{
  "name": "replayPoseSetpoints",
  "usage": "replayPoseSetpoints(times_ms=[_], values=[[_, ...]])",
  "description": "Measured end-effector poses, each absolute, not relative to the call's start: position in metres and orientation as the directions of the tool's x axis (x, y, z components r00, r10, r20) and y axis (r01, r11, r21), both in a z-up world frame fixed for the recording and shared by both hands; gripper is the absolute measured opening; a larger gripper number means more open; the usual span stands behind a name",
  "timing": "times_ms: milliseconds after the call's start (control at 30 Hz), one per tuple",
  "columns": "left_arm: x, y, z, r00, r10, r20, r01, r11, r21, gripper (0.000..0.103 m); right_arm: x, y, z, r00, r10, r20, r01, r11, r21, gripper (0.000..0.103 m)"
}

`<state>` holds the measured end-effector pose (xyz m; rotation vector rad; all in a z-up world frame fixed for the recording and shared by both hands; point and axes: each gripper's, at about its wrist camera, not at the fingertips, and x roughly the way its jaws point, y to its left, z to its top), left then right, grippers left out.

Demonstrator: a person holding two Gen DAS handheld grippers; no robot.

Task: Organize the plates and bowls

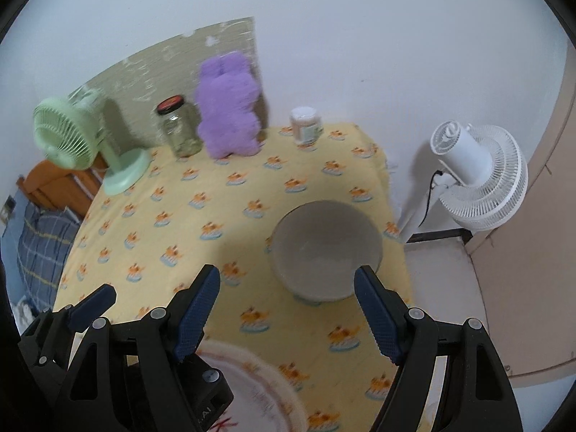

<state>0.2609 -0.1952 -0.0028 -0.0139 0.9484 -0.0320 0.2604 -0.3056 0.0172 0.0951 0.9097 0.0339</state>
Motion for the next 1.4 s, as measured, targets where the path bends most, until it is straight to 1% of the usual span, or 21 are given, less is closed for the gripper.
replayPoseSetpoints(times_ms=[67,133,233,333,367,433,467,567,600,667,700,767,833,867,933,1100,1400], values=[[0.273,-0.205,-0.007,0.585,-0.036,-0.810,0.036,0.999,-0.019,0.085,0.268,-0.314,0.014,0.617,0.056,-0.785,0.031,0.995,0.095,0.080],[0.286,-0.215,-0.014,0.582,-0.043,-0.812,0.048,0.999,-0.019,0.081,0.280,-0.325,0.008,0.617,0.038,-0.786,0.055,0.994,0.092,0.079],[0.304,-0.228,-0.029,0.575,-0.064,-0.816,0.067,0.997,-0.031,0.076,0.295,-0.337,-0.002,0.621,0.001,-0.784,0.088,0.994,0.071,0.074],[0.319,-0.240,-0.044,0.551,-0.077,-0.831,0.075,0.996,-0.043,0.072,0.312,-0.349,-0.018,0.596,-0.021,-0.803,0.116,0.991,0.061,0.065],[0.325,-0.243,-0.050,0.543,-0.095,-0.834,0.084,0.995,-0.058,0.071,0.317,-0.353,-0.023,0.586,-0.023,-0.810,0.124,0.990,0.061,0.064],[0.332,-0.250,-0.059,0.541,-0.096,-0.835,0.088,0.994,-0.058,0.063,0.325,-0.361,-0.033,0.570,-0.029,-0.821,0.146,0.987,0.066,0.063],[0.335,-0.252,-0.061,0.541,-0.092,-0.836,0.091,0.995,-0.050,0.061,0.328,-0.364,-0.037,0.567,-0.033,-0.823,0.153,0.986,0.066,0.061],[0.344,-0.259,-0.072,0.526,-0.097,-0.845,0.107,0.993,-0.047,0.048,0.338,-0.370,-0.050,0.549,-0.037,-0.835,0.165,0.984,0.064,0.056],[0.347,-0.261,-0.077,0.515,-0.113,-0.849,0.117,0.991,-0.061,0.041,0.343,-0.373,-0.056,0.540,-0.038,-0.841,0.173,0.983,0.067,0.056],[0.353,-0.265,-0.086,0.492,-0.136,-0.860,0.136,0.988,-0.078,0.038,0.347,-0.377,-0.064,0.530,-0.038,-0.847,0.182,0.981,0.070,0.056],[0.355,-0.267,-0.089,0.485,-0.135,-0.864,0.145,0.987,-0.073,0.035,0.350,-0.379,-0.069,0.524,-0.038,-0.851,0.185,0.980,0.071,0.055],[0.358,-0.271,-0.094,0.477,-0.131,-0.869,0.156,0.986,-0.064,0.033,0.352,-0.380,-0.076,0.512,-0.040,-0.858,0.190,0.980,0.067,0.046],[0.358,-0.273,-0.097,0.479,-0.115,-0.870,0.157,0.987,-0.043,0.028,0.354,-0.383,-0.082,0.500,-0.029,-0.865,0.198,0.977,0.082,0.042],[0.359,-0.274,-0.097,0.482,-0.107,-0.870,0.156,0.987,-0.035,0.026,0.355,-0.384,-0.085,0.495,-0.028,-0.868,0.201,0.976,0.084,0.035],[0.359,-0.275,-0.099,0.489,-0.090,-0.868,0.158,0.987,-0.013,0.022,0.358,-0.385,-0.090,0.483,-0.016,-0.875,0.195,0.977,0.090,0.026],[0.362,-0.276,-0.099,0.493,-0.072,-0.867,0.183,0.983,0.022,0.020,0.358,-0.382,-0.093,0.486,-0.031,-0.873,0.190,0.979,0.071,0.025],[0.360,-0.271,-0.100,0.474,-0.075,-0.877,0.183,0.983,0.015,0.020,0.357,-0.377,-0.091,0.476,-0.040,-0.879,0.190,0.980,0.059,0.024]])
